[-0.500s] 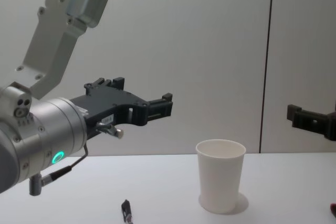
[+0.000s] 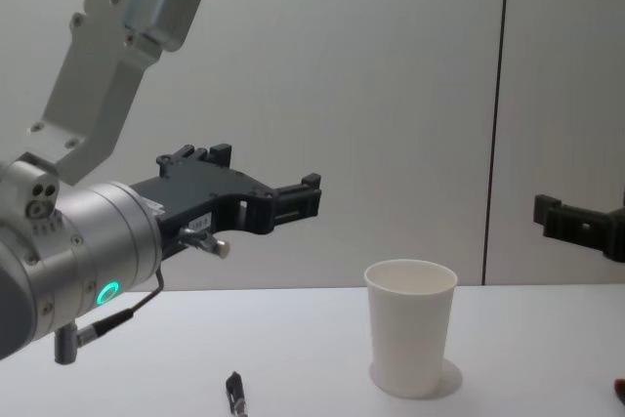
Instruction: Place the pen into the pen holder.
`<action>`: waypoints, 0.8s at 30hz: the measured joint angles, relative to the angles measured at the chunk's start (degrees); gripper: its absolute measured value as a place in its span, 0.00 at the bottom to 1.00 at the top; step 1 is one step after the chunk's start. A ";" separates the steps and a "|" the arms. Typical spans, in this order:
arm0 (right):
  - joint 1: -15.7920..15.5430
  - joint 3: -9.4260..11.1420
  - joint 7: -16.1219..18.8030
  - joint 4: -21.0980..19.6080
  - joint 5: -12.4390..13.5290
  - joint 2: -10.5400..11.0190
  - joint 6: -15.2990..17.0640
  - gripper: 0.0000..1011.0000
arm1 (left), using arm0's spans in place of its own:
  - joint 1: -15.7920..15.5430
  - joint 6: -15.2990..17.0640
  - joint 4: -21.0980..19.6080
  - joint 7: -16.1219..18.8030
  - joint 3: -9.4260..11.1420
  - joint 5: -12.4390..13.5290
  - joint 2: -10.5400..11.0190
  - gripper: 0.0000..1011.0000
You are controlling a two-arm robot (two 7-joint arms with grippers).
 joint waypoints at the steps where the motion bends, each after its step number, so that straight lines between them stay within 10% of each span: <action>1: -0.01 0.00 0.00 0.00 0.00 0.00 0.00 0.99 | 0.00 0.00 0.00 0.00 0.00 0.00 0.00 0.99; 24: 1.01 -0.41 -1.34 -0.53 0.22 -1.52 4.55 0.99 | 0.00 0.00 0.00 0.00 0.00 0.00 0.00 0.99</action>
